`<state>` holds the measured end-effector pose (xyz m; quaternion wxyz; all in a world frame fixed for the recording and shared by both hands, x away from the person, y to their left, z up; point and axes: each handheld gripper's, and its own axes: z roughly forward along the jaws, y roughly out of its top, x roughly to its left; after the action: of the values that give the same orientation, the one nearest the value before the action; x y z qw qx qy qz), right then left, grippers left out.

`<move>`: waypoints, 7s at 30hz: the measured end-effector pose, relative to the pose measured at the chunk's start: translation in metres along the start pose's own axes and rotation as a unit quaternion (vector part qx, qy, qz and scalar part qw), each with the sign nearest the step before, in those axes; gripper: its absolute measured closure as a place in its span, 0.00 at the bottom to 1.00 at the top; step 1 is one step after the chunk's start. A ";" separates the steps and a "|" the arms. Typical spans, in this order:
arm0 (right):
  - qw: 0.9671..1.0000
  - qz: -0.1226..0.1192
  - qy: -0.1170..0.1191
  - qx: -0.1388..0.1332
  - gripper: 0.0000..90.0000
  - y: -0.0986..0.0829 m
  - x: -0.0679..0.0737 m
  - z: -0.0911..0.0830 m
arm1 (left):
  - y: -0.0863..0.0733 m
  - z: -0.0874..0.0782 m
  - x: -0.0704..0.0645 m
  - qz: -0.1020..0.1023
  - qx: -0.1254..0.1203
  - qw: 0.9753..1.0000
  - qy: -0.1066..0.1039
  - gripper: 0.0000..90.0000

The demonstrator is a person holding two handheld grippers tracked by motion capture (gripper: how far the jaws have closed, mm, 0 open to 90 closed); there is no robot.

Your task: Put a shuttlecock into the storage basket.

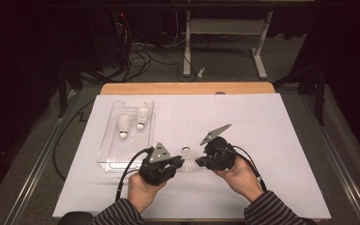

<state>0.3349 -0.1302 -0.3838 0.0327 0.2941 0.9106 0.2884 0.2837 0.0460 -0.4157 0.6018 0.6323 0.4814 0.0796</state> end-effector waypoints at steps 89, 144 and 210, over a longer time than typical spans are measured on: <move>0.958 0.026 -0.040 -0.281 0.33 -0.119 -0.030 -0.068 | 0.035 -0.023 0.007 -0.022 -0.014 1.000 -0.016 1.00; 0.938 0.066 -0.084 -0.331 0.28 -0.161 -0.049 -0.061 | 0.093 -0.071 0.051 -0.065 -0.093 0.993 0.020 1.00; 0.938 0.067 -0.079 -0.331 0.28 -0.160 -0.049 -0.059 | 0.099 -0.053 0.130 -0.093 -0.119 0.978 0.143 0.99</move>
<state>0.2793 -0.2929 -0.4266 0.1805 0.3490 0.7362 0.5510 0.3667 0.1926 -0.3808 0.6027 0.4907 0.6059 0.1696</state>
